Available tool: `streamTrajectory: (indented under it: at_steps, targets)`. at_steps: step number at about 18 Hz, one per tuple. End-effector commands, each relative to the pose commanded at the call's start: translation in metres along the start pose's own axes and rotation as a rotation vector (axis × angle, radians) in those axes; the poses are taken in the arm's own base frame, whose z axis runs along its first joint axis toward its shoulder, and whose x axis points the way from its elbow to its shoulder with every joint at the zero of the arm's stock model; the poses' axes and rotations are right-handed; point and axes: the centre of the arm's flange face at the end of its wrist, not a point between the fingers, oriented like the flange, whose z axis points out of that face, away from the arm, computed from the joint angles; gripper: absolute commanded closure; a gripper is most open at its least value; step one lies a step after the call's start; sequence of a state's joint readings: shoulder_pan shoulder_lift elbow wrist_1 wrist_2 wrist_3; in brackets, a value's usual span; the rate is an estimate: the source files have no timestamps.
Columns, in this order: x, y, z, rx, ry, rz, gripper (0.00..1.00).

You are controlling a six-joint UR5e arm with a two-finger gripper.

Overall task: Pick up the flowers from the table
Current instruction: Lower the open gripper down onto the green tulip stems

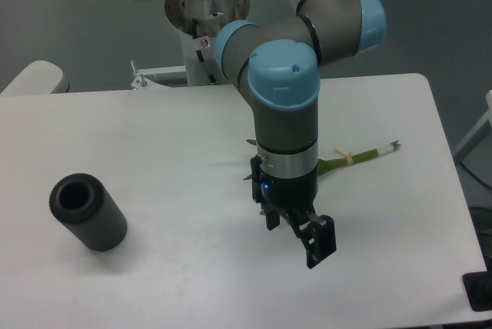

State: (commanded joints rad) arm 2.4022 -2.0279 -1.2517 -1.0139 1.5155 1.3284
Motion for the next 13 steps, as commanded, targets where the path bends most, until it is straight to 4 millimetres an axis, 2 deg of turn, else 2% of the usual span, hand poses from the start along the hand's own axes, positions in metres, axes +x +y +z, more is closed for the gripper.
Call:
streamTrajectory:
  at_steps: [3,6,10,13]
  targets:
    - [0.008,0.006,0.003,-0.017,0.021,-0.005,0.01]
    - [0.011,0.040,-0.005,-0.039,0.046,-0.042,0.01]
    - [0.016,0.055,-0.003,-0.055,0.087,-0.059,0.01]
    - [0.029,0.073,0.004,-0.071,0.123,-0.081,0.01]
